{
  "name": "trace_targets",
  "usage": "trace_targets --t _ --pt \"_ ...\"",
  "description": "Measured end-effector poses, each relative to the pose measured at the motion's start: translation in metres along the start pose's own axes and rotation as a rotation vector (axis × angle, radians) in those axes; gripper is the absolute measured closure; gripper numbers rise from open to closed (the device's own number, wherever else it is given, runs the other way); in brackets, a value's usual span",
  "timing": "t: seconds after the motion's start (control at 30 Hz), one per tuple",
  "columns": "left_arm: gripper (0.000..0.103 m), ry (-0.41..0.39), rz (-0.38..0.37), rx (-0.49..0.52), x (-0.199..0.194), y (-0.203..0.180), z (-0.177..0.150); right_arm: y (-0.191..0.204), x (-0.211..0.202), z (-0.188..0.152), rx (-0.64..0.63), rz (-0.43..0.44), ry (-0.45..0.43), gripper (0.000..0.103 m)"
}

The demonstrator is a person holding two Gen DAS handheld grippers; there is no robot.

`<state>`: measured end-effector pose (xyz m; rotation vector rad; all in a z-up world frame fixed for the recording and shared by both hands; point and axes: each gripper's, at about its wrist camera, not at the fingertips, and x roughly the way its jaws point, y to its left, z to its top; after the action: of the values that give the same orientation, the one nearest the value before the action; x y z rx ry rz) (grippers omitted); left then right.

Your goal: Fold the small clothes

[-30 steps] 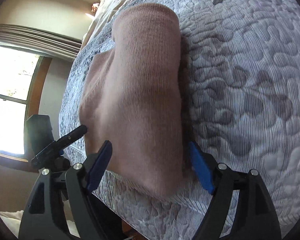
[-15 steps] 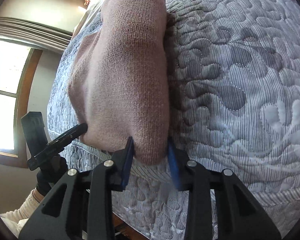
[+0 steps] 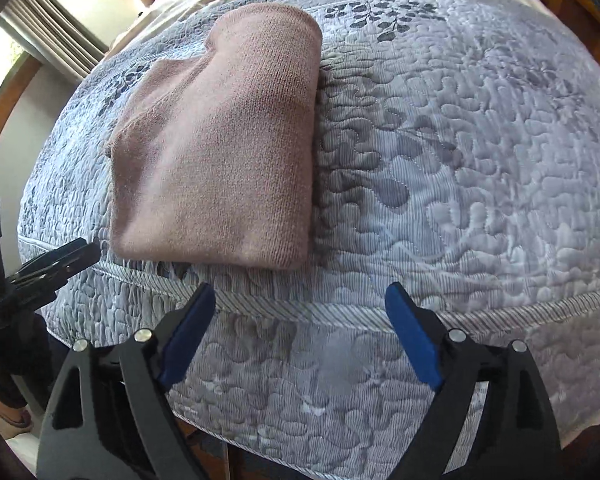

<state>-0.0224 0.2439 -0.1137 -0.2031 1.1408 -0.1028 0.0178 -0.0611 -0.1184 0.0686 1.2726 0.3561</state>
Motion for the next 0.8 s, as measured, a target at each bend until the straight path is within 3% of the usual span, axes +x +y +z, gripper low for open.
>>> trace_targets --t 0.17,0.5,0.8 --pt "0.024 -0.013 0.031 -0.009 -0.016 -0.006 -0.014 0.011 -0.007 -0.019 -0.021 -0.116 -0.012 0.013" --pt "0.023 -0.016 0.084 -0.01 -0.039 -0.016 -0.038 0.032 -0.031 -0.036 -0.002 -0.183 -0.042 0.011" --pt "0.023 -0.061 0.109 -0.018 -0.068 -0.021 -0.041 0.052 -0.064 -0.043 -0.014 -0.215 -0.1 0.007"
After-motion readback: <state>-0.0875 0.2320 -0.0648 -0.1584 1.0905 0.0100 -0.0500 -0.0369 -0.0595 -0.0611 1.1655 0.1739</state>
